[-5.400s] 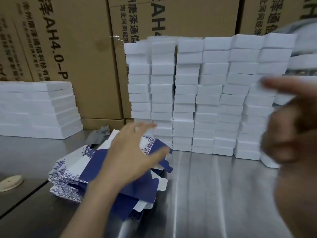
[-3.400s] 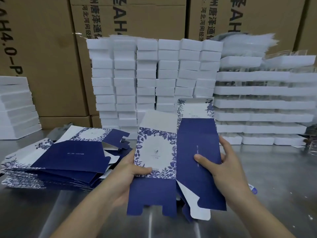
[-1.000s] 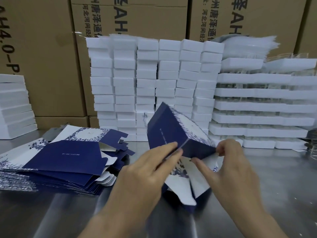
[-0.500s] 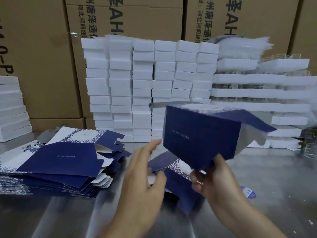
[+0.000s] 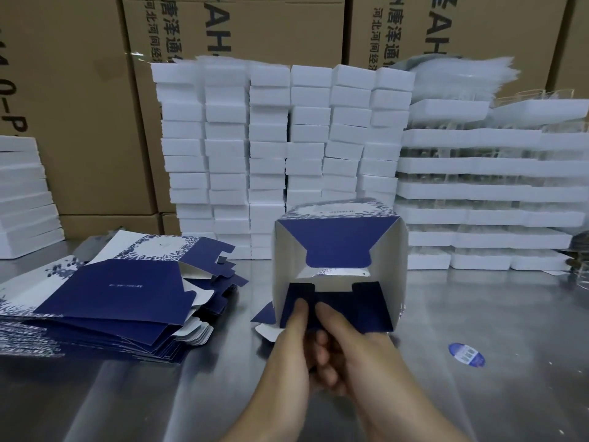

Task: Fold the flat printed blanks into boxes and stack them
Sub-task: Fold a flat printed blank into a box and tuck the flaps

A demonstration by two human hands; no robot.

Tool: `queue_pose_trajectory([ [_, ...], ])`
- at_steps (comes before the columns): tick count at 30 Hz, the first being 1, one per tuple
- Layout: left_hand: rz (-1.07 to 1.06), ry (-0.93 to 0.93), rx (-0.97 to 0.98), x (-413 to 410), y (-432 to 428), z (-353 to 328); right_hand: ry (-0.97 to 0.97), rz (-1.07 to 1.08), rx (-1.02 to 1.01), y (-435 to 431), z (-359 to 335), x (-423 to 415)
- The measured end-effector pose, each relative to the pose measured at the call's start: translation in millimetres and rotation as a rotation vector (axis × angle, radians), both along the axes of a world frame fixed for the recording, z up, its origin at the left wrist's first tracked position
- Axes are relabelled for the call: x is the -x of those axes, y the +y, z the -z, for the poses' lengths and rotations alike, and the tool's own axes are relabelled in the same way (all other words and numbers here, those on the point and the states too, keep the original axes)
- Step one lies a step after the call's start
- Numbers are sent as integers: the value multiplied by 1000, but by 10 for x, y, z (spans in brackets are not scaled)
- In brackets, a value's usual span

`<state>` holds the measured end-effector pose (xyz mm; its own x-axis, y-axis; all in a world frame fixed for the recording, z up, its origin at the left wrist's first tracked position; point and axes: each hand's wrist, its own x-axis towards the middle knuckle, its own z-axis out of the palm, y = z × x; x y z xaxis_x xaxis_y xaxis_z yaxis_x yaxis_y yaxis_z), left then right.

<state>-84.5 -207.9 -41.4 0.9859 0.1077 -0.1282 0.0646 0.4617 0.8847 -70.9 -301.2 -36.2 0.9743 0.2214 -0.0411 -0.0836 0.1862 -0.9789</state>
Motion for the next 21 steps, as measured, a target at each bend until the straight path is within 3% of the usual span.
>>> queue_pose_trajectory([
  [4, 19, -54, -26, 15, 47, 15, -11, 26, 54, -34, -6, -7],
  [8, -24, -143, 0, -13, 107, 27, 30, 78, -36, -74, -28, -34],
  [21, -101, -45, -26, -64, 141, 30, 18, 150, -99, -91, 34, -77],
])
